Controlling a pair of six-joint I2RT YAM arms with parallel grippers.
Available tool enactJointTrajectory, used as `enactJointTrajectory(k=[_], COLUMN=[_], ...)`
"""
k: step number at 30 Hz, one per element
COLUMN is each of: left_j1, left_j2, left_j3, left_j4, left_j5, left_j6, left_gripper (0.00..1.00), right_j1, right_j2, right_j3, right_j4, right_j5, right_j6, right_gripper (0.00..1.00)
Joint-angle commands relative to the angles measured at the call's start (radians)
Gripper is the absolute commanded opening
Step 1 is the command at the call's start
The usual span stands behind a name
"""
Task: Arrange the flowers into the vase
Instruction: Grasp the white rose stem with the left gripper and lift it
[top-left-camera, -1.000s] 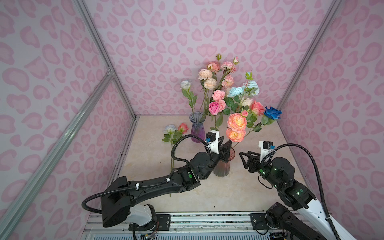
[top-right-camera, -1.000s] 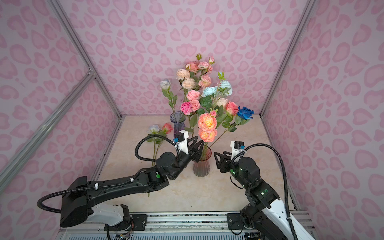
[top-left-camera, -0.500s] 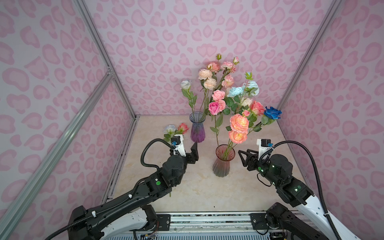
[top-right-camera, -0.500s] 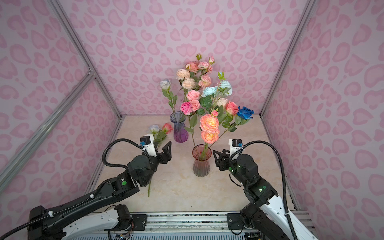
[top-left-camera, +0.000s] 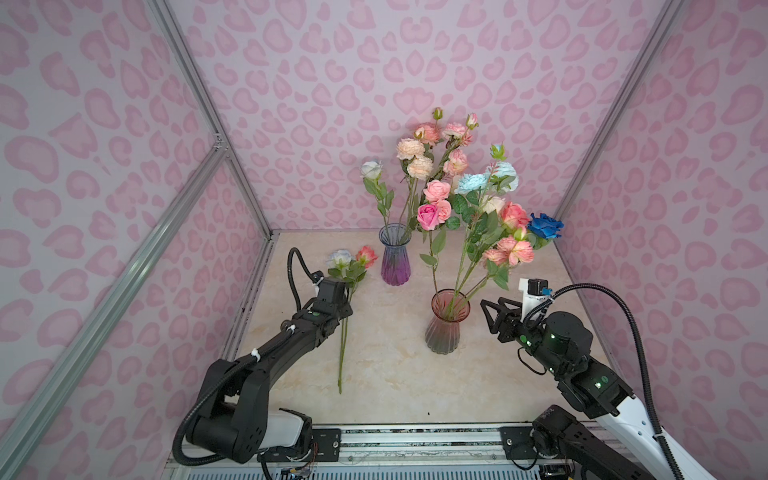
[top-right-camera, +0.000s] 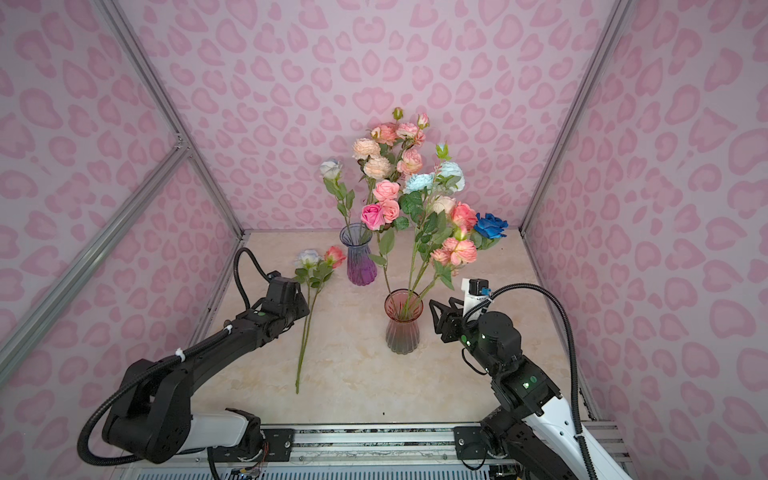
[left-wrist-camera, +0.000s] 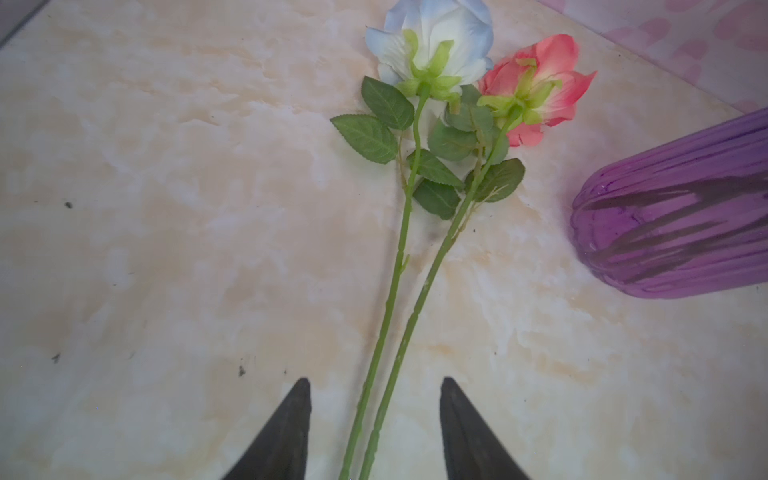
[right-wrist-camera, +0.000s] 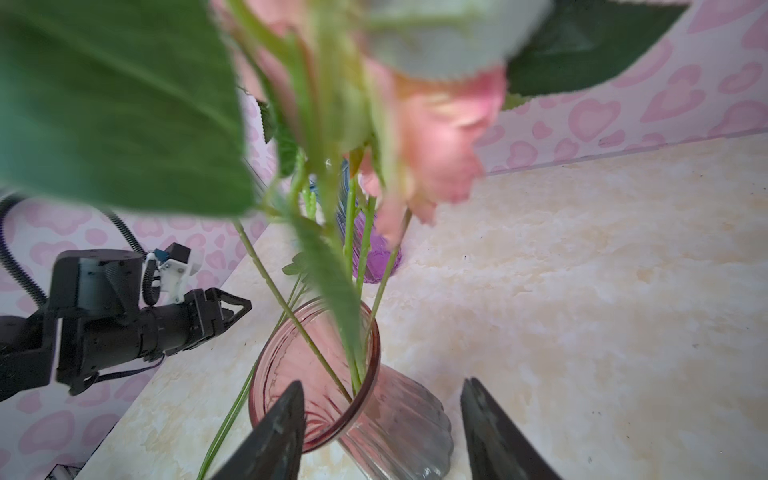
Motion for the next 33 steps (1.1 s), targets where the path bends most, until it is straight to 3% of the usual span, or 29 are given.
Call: enactJointTrajectory(k=[1, 4, 7, 19, 20, 23, 29, 33], left_j1=[0.045, 0.079, 0.081, 0.084, 0.08, 0.083, 0.082, 0.082], left_j2=[0.107, 0.243, 0.321, 0.485, 0.491, 0.495, 0.48, 0.394], left_j3=[0.08, 0.212, 0.283, 0.363, 0.372, 0.382, 0.381, 0.359], left_j4=[0.016, -0.046, -0.074, -0.125, -0.131, -0.135, -0.152, -0.163], left_j5=[0.097, 0.129, 0.142, 0.088, 0.08, 0.085, 0.085, 0.053], left_j6=[-0.002, 0.036, 0.073, 0.134, 0.144, 0.152, 0.161, 0.17], left_gripper=[0.52, 0.44, 0.42, 0.35, 0.29, 0.26, 0.05, 0.03], right_j1=[0.0, 0.001, 0.0, 0.0, 0.0, -0.001, -0.002, -0.001], right_j2=[-0.002, -0.01, -0.037, -0.028, -0.029, -0.03, -0.03, -0.02], right_j3=[-0.036, -0.063, -0.073, -0.068, -0.068, -0.068, -0.054, -0.034], right_j4=[0.035, 0.048, 0.039, 0.043, 0.042, 0.049, 0.045, 0.036], right_j5=[-0.041, -0.051, -0.024, -0.014, -0.01, -0.007, -0.008, -0.029], right_j6=[0.048, 0.068, 0.052, 0.017, 0.015, 0.017, 0.014, 0.012], right_gripper=[0.6, 0.6, 0.6, 0.6, 0.6, 0.6, 0.6, 0.6])
